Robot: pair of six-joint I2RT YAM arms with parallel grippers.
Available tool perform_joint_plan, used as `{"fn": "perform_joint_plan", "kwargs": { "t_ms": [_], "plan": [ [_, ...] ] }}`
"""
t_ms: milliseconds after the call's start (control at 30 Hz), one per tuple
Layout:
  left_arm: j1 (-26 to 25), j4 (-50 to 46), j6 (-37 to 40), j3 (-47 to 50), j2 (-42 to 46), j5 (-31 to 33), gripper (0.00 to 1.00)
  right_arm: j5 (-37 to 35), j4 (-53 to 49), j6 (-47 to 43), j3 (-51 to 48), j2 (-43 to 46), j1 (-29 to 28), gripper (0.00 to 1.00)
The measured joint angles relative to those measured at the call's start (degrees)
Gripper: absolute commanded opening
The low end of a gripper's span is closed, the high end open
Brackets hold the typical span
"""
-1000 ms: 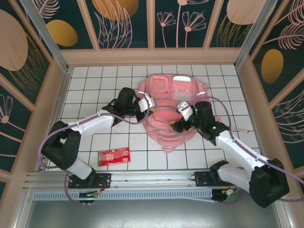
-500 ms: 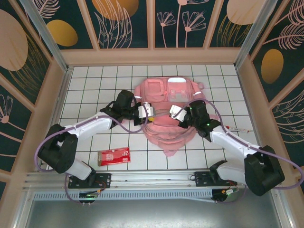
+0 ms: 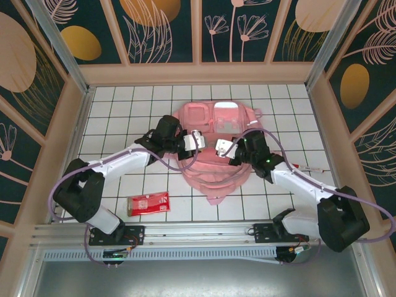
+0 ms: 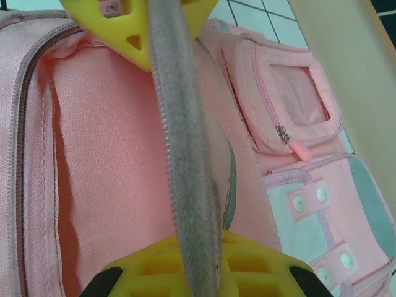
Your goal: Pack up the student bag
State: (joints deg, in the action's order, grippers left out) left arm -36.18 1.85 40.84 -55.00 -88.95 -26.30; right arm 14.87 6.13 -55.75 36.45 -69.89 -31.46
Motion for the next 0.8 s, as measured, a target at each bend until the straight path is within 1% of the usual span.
{"fn": "perform_joint_plan", "kwargs": {
  "t_ms": [100,167,267,333,400,467,533,667,733,767,800],
  "plan": [
    [-0.11,1.86,-1.84,3.63,3.48,4.35,0.00,2.32,5.81,-0.04,0.48,-4.24,0.02,0.01],
    [-0.09,2.73,-3.19,6.93,6.29,6.23,0.00,4.72,9.27,0.17,2.08,-8.44,-0.04,0.09],
    [0.37,3.50,-6.43,11.13,10.43,9.03,0.00,7.96,14.97,1.60,5.99,-15.15,-0.48,0.27],
    [0.52,3.98,-9.40,12.72,12.57,11.23,0.00,8.66,19.32,4.46,7.76,-17.84,-0.48,0.42],
    [0.50,4.28,-12.48,12.81,13.05,13.18,0.00,8.92,21.40,7.19,8.55,-18.43,-0.13,0.51],
    [0.96,4.39,-15.80,11.98,12.13,14.19,0.00,9.77,22.53,10.21,8.57,-17.88,0.92,0.57],
    [1.97,4.39,-19.50,9.75,9.38,14.08,0.00,12.39,21.64,12.92,7.76,-15.50,2.34,0.68],
    [4.74,4.94,-24.50,5.18,3.15,13.11,0.00,17.53,15.19,15.23,5.38,-5.86,2.93,0.71],
    [5.92,5.62,-25.86,3.50,0.55,12.50,0.00,19.67,11.28,15.19,4.76,-1.18,0.81,0.72],
    [6.32,5.79,-26.40,2.89,-0.33,12.11,0.00,20.11,9.86,15.08,4.63,0.17,-1.05,0.72],
    [6.64,6.01,-27.04,2.27,-1.20,11.72,0.00,20.65,8.68,15.02,4.61,1.03,-4.11,0.72]
  ]
}}
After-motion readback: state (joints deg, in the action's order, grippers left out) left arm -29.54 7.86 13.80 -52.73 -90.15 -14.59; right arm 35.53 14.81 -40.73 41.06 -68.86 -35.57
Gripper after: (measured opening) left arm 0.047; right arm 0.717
